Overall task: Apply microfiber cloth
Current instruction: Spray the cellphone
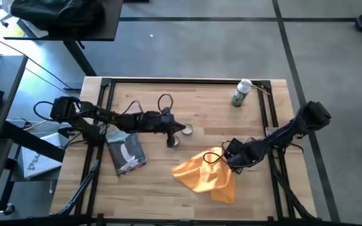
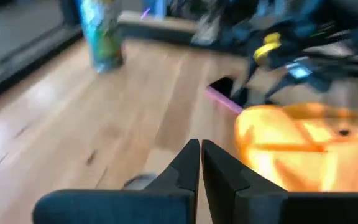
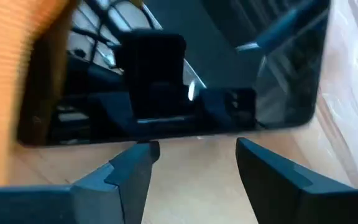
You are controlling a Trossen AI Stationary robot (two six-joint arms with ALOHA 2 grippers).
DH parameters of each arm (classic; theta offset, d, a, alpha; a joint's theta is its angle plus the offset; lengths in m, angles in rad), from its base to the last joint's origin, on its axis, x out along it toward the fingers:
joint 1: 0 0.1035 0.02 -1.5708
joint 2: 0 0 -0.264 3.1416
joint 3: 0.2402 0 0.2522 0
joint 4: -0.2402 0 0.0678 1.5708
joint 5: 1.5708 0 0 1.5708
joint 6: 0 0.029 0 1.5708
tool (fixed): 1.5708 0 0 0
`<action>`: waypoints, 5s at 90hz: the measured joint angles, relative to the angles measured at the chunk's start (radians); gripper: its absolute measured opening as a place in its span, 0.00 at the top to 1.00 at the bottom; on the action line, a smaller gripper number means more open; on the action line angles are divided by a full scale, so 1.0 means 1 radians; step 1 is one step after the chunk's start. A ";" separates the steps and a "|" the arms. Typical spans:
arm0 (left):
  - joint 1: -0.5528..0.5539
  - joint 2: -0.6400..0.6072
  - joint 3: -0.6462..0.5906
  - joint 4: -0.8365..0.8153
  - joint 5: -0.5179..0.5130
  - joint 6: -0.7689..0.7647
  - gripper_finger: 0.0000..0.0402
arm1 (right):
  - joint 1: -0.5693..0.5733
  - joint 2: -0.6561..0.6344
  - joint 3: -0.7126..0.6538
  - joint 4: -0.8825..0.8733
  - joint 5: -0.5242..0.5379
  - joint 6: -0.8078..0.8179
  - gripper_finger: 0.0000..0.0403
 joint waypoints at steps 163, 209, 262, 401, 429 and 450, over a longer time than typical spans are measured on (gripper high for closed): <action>0.106 0.325 0.386 -0.467 0.252 0.446 1.00 | -0.238 0.020 0.048 0.553 0.271 -0.867 0.49; 0.115 0.160 0.386 -0.558 0.215 0.455 1.00 | -0.285 0.337 0.119 1.030 0.239 -0.961 0.49; 0.130 0.369 0.477 -0.385 0.215 0.325 1.00 | -0.207 0.021 0.114 0.433 0.414 -0.997 0.49; 0.094 0.564 0.523 -0.446 0.282 0.505 1.00 | -0.244 0.171 -0.024 0.880 0.543 -1.413 0.49; 0.091 0.567 0.521 -0.407 0.293 0.488 1.00 | -0.310 0.171 -0.023 0.898 0.452 -1.420 0.65; 0.088 0.561 0.522 -0.395 0.278 0.491 1.00 | -0.313 0.171 -0.023 0.903 0.395 -1.449 0.82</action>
